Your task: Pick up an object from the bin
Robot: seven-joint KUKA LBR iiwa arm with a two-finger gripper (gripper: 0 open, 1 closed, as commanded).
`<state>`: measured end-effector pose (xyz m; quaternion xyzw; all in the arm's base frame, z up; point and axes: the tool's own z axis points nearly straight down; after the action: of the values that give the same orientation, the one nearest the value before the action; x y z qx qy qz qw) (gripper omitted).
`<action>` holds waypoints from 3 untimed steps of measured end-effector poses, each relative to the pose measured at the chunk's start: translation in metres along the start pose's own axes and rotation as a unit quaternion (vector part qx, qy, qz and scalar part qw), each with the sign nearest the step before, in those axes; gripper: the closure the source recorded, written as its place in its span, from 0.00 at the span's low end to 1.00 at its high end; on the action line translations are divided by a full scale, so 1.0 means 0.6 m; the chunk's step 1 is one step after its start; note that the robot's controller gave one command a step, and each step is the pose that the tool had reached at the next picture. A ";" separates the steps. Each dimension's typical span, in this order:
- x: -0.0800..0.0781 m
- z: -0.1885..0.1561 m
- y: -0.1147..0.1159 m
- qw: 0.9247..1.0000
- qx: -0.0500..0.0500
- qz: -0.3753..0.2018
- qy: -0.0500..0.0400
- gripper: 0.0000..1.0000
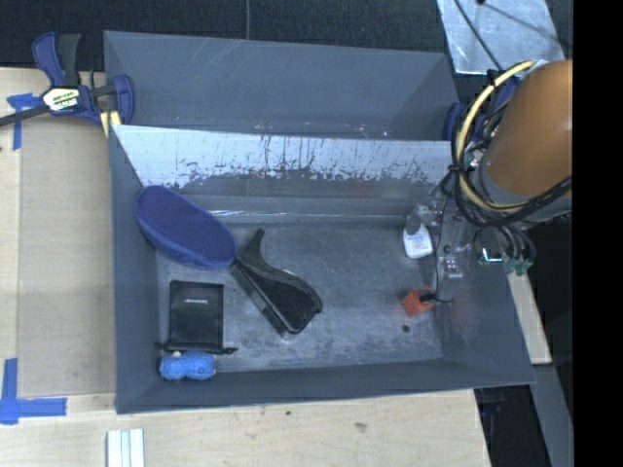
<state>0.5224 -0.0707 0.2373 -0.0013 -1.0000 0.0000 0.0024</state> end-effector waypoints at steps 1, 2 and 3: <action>0.021 0.135 -0.068 0.991 0.000 -0.131 -0.001 0.00; -0.074 0.281 -0.053 0.997 0.000 -0.074 -0.004 0.00; 0.045 0.279 -0.138 0.986 0.000 -0.168 -0.002 0.00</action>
Offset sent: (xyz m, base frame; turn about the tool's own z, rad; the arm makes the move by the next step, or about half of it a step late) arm -0.0126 -0.0393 -0.0794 -0.2642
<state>0.4947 -0.1537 0.0698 0.1665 -0.9860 -0.0007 0.0002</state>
